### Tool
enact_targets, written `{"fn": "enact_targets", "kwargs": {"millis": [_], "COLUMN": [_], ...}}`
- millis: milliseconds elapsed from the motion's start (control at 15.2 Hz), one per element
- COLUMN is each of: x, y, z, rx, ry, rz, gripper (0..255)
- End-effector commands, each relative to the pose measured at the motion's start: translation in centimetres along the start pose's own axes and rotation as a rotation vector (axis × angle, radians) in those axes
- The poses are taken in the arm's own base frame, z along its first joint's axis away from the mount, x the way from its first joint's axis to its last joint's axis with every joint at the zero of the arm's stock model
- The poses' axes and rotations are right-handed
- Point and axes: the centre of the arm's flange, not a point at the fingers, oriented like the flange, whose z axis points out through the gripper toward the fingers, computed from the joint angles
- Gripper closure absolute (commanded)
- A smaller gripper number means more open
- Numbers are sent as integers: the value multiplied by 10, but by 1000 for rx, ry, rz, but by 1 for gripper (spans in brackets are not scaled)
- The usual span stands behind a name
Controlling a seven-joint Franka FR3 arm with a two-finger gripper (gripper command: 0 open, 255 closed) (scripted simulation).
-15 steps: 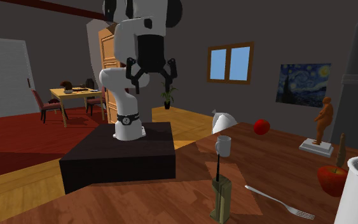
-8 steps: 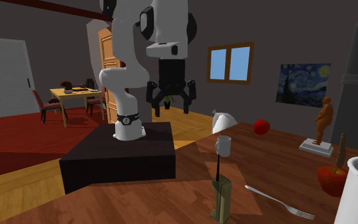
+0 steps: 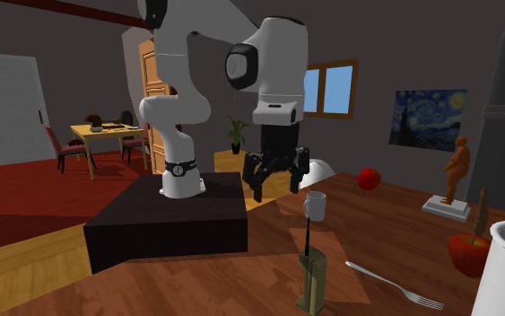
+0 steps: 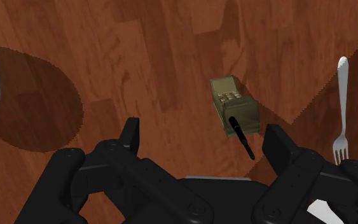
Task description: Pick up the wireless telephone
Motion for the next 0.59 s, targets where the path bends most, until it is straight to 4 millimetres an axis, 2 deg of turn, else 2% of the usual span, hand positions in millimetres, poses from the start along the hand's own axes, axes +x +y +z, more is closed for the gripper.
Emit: {"fn": "enact_targets", "kwargs": {"millis": [0, 528], "x": [15, 68], "y": [-11, -67], "z": [22, 98], "rx": [0, 0], "ry": [-8, -38], "rz": [-15, -76], "gripper": [0, 0]}}
